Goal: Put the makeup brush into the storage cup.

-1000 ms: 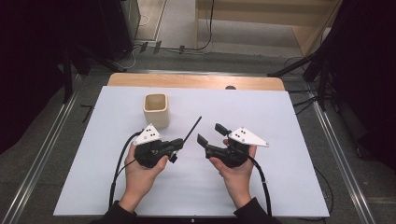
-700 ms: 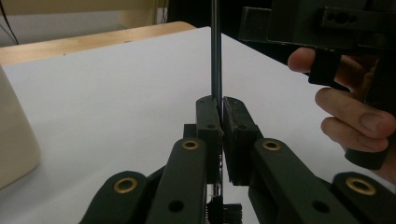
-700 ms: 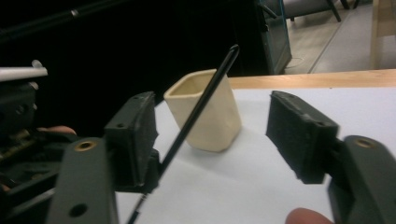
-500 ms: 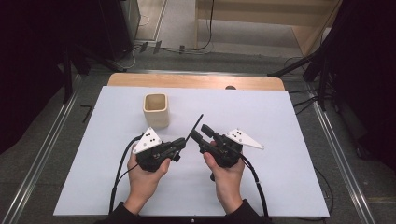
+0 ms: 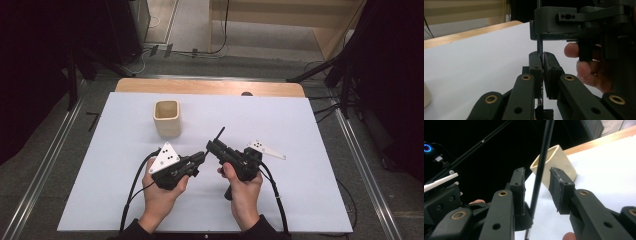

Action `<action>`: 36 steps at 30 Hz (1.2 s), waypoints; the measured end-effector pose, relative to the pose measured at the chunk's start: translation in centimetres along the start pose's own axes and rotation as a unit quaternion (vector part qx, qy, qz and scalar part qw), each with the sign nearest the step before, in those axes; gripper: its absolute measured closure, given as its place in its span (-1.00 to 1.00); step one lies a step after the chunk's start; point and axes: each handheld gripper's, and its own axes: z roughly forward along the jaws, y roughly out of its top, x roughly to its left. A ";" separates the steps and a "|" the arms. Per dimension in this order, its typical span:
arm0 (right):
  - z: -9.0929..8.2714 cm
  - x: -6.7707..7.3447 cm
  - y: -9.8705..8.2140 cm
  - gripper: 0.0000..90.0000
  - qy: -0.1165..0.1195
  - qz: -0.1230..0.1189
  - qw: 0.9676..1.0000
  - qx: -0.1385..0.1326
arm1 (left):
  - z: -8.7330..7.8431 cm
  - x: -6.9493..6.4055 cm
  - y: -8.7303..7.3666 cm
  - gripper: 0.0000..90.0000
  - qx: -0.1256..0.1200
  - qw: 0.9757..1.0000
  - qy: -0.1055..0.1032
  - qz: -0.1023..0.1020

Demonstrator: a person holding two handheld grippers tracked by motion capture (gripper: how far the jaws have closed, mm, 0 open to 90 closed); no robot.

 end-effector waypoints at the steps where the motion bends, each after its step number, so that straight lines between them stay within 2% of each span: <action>1: 0.0 0.0 -0.1 0.57 0.002 0.005 1.000 -0.001 | 0.1 -0.1 0.0 0.93 0.001 1.000 -0.001 -0.001; 5: 0.1 0.0 -0.2 0.62 0.010 0.014 1.000 0.005 | 0.2 -0.2 -0.1 0.93 0.003 1.000 -0.005 0.000; 11: 0.3 0.0 -0.4 0.71 0.002 0.020 1.000 0.007 | 0.2 -0.5 -0.1 0.93 0.000 1.000 -0.005 0.003; 14: 0.2 -0.2 -0.6 0.90 0.005 0.032 0.999 0.005 | 0.2 -0.5 -0.1 0.93 0.001 1.000 -0.003 0.004; 16: 0.1 -0.4 -0.6 0.94 0.015 0.045 0.999 0.006 | 0.3 -0.6 -0.2 0.93 0.001 1.000 -0.004 0.004; 21: 0.0 -0.3 -0.6 0.94 0.015 0.034 0.999 0.000 | 0.3 -0.5 -0.2 0.90 -0.005 1.000 -0.009 -0.004; 24: -0.2 -0.3 -0.4 0.94 0.002 0.019 1.000 -0.008 | 0.3 -0.4 -0.3 0.54 -0.011 1.000 0.007 -0.005; 27: -0.5 -0.5 -0.1 0.94 -0.009 0.004 1.000 -0.018 | -0.2 0.0 -0.1 0.47 -0.019 1.000 0.011 -0.009; 31: -0.8 -0.6 0.2 0.94 -0.035 -0.032 0.999 -0.025 | -0.7 0.6 0.2 0.43 -0.025 0.999 0.013 -0.017; 36: -0.9 0.0 0.4 0.94 -0.062 -0.107 0.992 -0.024 | -1.3 1.2 0.6 0.43 -0.028 0.999 0.014 -0.025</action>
